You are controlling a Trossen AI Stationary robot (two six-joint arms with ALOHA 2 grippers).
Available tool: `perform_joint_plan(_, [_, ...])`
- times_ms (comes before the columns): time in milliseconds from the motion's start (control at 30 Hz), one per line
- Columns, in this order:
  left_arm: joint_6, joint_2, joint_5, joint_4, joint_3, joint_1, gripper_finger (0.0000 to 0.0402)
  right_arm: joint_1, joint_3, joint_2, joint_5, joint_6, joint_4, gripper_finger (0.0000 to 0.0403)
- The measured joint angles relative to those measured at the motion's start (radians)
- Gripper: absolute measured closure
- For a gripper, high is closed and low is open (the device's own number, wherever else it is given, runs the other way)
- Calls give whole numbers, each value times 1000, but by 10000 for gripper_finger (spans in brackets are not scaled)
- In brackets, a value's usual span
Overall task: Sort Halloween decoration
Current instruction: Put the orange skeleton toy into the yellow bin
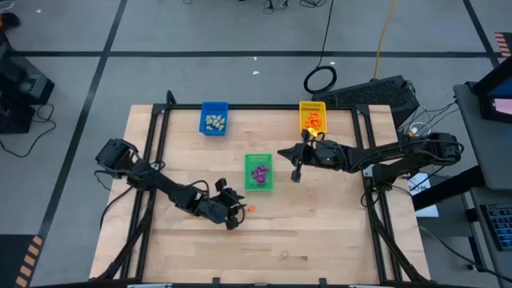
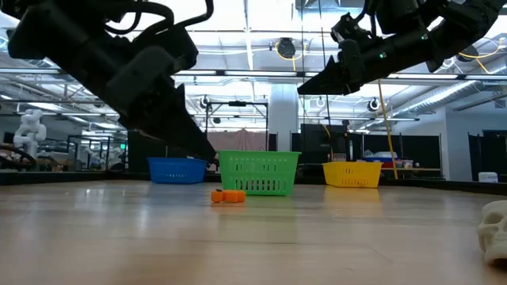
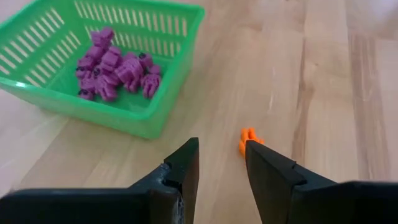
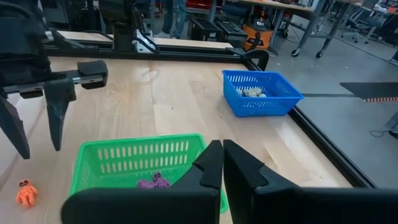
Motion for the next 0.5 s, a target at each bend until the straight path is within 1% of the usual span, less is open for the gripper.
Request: perform_joint_plan(500, [-27,60,22,17,0,32,272,0,0,0,0,0,0,403])
